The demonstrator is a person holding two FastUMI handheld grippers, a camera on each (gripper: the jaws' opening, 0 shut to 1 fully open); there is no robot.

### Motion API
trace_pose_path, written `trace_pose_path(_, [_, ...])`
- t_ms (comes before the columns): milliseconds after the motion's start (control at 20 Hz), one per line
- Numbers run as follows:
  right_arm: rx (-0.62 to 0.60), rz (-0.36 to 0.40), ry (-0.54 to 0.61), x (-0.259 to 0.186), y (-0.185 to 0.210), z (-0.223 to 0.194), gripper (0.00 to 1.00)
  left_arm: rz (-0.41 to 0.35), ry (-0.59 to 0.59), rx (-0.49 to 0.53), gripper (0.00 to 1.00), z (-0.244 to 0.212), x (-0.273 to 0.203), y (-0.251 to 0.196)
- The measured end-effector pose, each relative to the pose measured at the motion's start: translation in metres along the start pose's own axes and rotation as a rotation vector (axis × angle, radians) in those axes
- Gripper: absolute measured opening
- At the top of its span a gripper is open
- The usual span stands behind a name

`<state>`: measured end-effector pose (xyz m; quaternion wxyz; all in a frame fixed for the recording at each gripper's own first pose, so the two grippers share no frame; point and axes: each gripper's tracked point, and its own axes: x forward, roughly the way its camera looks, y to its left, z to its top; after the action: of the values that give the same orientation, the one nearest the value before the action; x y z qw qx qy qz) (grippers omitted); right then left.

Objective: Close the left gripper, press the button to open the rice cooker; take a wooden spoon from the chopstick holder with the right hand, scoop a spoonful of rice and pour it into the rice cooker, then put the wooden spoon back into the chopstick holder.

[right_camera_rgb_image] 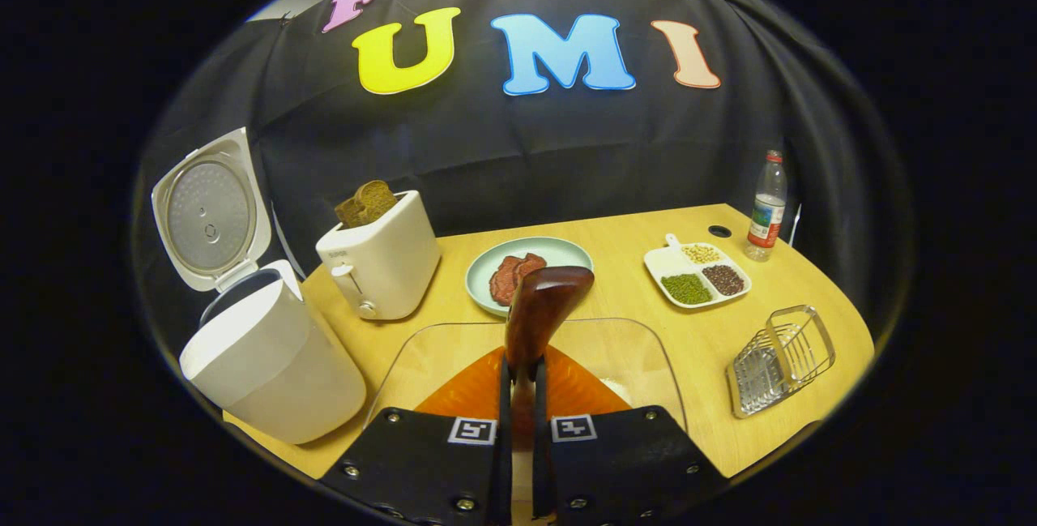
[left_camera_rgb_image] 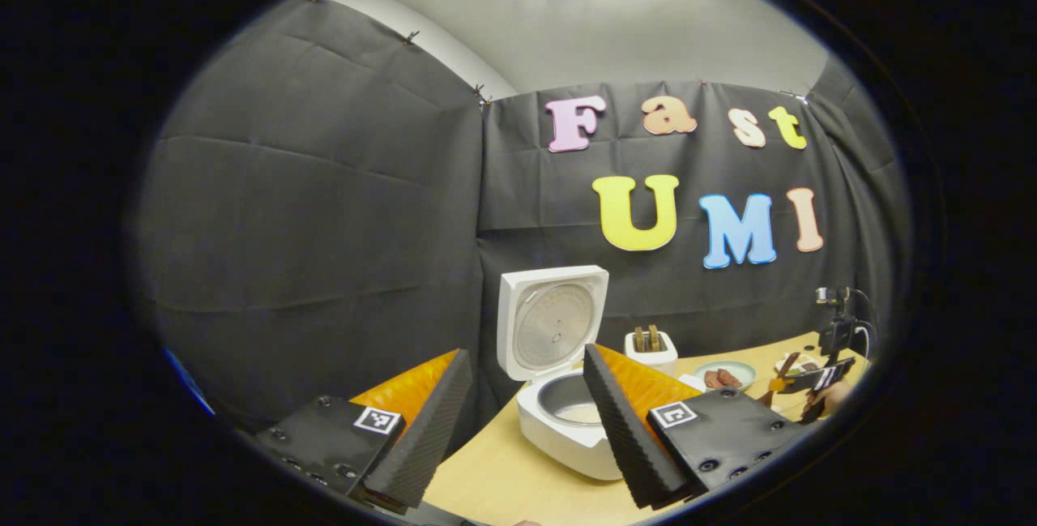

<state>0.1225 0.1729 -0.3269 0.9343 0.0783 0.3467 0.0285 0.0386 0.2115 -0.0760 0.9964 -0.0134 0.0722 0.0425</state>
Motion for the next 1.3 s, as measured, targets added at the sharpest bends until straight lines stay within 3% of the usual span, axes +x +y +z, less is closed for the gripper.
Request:
trace_pose_path(200, [0.070, 0.051, 0.024, -0.003, 0.017, -0.005, 0.11, -0.001, 0.003, -0.005, 1.00, 0.001, -0.001, 0.000])
trace_pose_path(350, [0.183, 0.085, 0.050, -0.004, 0.022, -0.010, 0.11, 0.006, 0.000, 0.001, 0.96, 0.002, -0.005, 0.003])
trace_pose_path(400, [0.233, 0.093, 0.059, -0.005, 0.022, -0.012, 0.11, 0.009, 0.000, 0.002, 1.00, 0.002, -0.006, 0.003])
trace_pose_path(600, [0.400, 0.116, 0.097, -0.005, 0.015, -0.015, 0.11, 0.017, -0.002, 0.001, 0.96, 0.005, -0.013, 0.005])
trace_pose_path(650, [0.439, 0.123, 0.108, -0.005, 0.013, -0.015, 0.11, 0.016, -0.004, -0.001, 1.00, 0.007, -0.013, 0.004])
trace_pose_path(850, [0.600, 0.135, 0.115, -0.010, -0.007, -0.009, 0.11, 0.003, -0.023, 0.010, 1.00, 0.016, -0.017, -0.005])
trace_pose_path(900, [0.630, 0.136, 0.110, -0.013, -0.011, -0.006, 0.10, 0.001, -0.030, 0.017, 0.96, 0.019, -0.018, -0.007])
trace_pose_path(1100, [0.682, 0.142, 0.082, -0.026, -0.028, 0.010, 0.10, -0.013, -0.051, 0.020, 1.00, 0.028, -0.023, -0.017])
trace_pose_path(1300, [0.754, 0.200, 0.049, -0.040, -0.031, 0.039, 0.10, -0.025, -0.055, 0.017, 1.00, 0.030, -0.026, -0.028])
